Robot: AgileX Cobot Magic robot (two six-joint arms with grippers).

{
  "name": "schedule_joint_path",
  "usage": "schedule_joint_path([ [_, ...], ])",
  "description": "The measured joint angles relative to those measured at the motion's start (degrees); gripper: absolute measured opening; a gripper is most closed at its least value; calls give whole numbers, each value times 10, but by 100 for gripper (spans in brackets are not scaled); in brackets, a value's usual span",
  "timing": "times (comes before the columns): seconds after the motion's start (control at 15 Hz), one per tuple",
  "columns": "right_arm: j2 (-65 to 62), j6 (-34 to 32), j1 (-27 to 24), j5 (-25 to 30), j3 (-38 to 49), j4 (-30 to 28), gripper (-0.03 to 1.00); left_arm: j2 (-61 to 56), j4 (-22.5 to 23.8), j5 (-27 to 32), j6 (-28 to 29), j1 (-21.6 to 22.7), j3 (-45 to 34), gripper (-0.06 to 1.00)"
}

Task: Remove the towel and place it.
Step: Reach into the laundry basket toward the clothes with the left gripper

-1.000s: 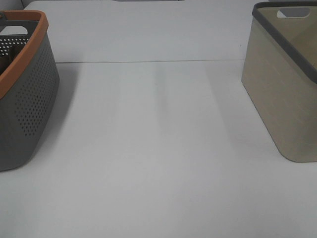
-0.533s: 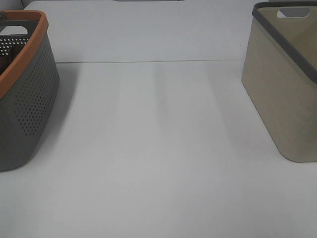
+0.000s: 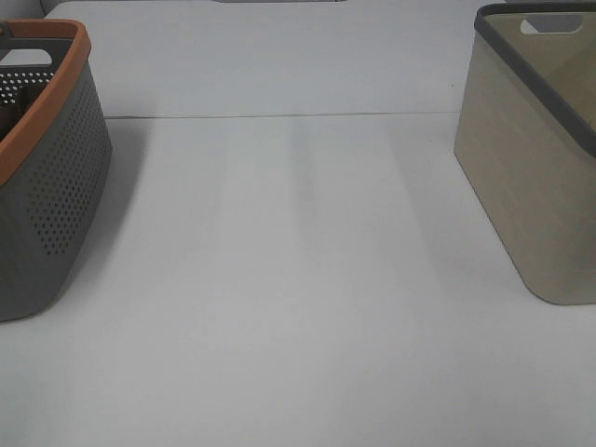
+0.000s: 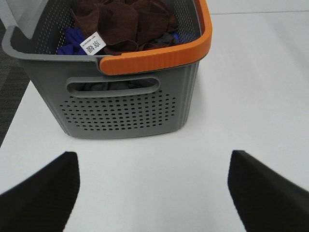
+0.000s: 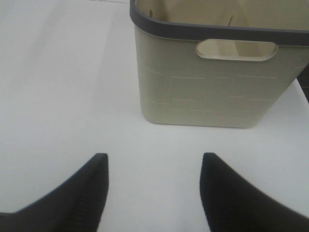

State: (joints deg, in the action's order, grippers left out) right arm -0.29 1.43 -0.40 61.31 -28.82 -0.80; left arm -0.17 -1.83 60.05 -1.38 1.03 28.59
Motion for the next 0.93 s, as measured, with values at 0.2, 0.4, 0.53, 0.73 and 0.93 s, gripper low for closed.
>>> schedule_joint_path([
  [0.2,0,0,0,0,0,0,55,0,0,0,0,0,0,80],
  [0.4,0,0,0,0,0,0,55,0,0,0,0,0,0,80],
  [0.53,0,0,0,0,0,0,55,0,0,0,0,0,0,80],
  [0.73,0,0,0,0,0,0,55,0,0,0,0,0,0,80],
  [0.93,0,0,0,0,0,0,55,0,0,0,0,0,0,80],
])
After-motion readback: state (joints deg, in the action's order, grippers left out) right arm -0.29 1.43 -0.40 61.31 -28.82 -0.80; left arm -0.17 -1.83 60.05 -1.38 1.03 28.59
